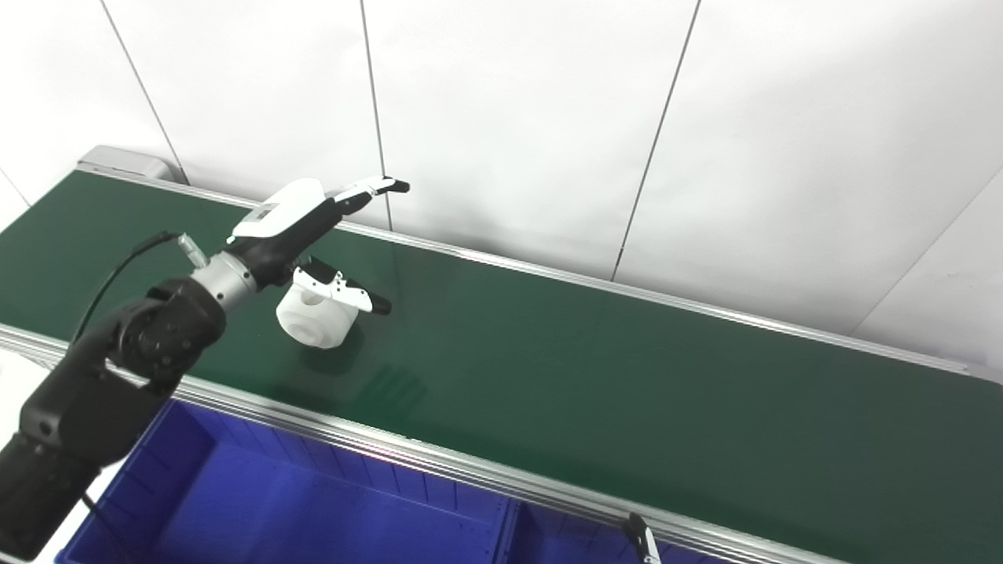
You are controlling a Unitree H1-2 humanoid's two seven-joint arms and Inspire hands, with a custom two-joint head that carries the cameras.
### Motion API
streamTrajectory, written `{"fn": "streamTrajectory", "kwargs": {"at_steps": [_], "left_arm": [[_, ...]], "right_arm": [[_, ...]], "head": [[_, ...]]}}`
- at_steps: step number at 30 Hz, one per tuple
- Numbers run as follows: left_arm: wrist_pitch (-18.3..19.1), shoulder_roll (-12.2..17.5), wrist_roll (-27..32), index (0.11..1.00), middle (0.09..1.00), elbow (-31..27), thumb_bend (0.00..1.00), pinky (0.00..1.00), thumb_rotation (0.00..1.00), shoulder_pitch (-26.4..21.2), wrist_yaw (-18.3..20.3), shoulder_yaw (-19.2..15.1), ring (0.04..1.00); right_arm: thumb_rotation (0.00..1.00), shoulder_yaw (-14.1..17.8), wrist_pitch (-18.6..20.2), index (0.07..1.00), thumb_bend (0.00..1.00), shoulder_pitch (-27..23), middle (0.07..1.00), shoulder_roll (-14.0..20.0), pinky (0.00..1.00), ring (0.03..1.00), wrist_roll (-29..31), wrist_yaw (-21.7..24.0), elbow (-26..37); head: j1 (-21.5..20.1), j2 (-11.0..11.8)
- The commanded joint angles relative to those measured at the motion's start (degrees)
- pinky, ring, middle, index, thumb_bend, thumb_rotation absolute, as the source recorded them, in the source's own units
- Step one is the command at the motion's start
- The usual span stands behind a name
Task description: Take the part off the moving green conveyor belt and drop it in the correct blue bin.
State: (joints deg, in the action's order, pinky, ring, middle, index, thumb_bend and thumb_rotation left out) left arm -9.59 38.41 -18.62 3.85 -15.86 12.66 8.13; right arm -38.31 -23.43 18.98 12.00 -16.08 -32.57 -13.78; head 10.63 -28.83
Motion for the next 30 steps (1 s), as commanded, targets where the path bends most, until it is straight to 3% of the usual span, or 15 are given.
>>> {"fn": "streamTrajectory", "kwargs": {"at_steps": [1, 8, 12, 18, 30], "left_arm": [[-0.8, 1.8, -0.3, 0.919, 0.968, 1.1, 0.92, 0.86, 0.36, -2.7, 0.9, -1.2, 0.947], [-3.2, 1.7, -1.7, 0.919, 0.977, 8.2, 0.96, 0.84, 0.29, -4.7, 2.7, -0.7, 0.933], [-1.9, 1.0, -2.5, 0.925, 0.982, 11.2, 0.98, 0.82, 0.26, -5.4, 4.3, 0.4, 0.932], [2.8, -0.4, -4.6, 0.922, 0.986, 11.0, 0.99, 0.85, 0.23, -5.1, 6.2, 1.7, 0.953], [3.6, -2.9, -7.7, 0.913, 0.990, 13.3, 1.00, 0.87, 0.13, -5.4, 6.7, 4.5, 0.953]], "right_arm": [[0.97, -0.2, -3.5, 0.984, 0.72, -0.5, 0.967, 0.1, 1.00, 0.982, 0.3, -1.1, 1.2], [0.95, -1.1, -3.5, 0.983, 0.71, -1.1, 0.968, 0.7, 1.00, 0.987, 0.9, -1.8, 1.3], [0.95, -1.3, -3.5, 0.980, 0.72, -1.2, 0.959, 1.1, 1.00, 0.977, 1.7, -2.0, 1.4], [0.95, -1.6, -3.5, 0.997, 0.74, -1.1, 0.977, 1.7, 1.00, 0.994, 3.6, -0.8, 2.0], [0.94, -1.9, -3.5, 1.000, 0.69, -1.2, 1.000, 2.5, 1.00, 1.000, 3.6, -1.0, 2.3]], "head": [[0.2, -0.1], [0.7, -0.2], [2.7, 0.2], [5.1, 0.5], [6.4, 0.8]]}}
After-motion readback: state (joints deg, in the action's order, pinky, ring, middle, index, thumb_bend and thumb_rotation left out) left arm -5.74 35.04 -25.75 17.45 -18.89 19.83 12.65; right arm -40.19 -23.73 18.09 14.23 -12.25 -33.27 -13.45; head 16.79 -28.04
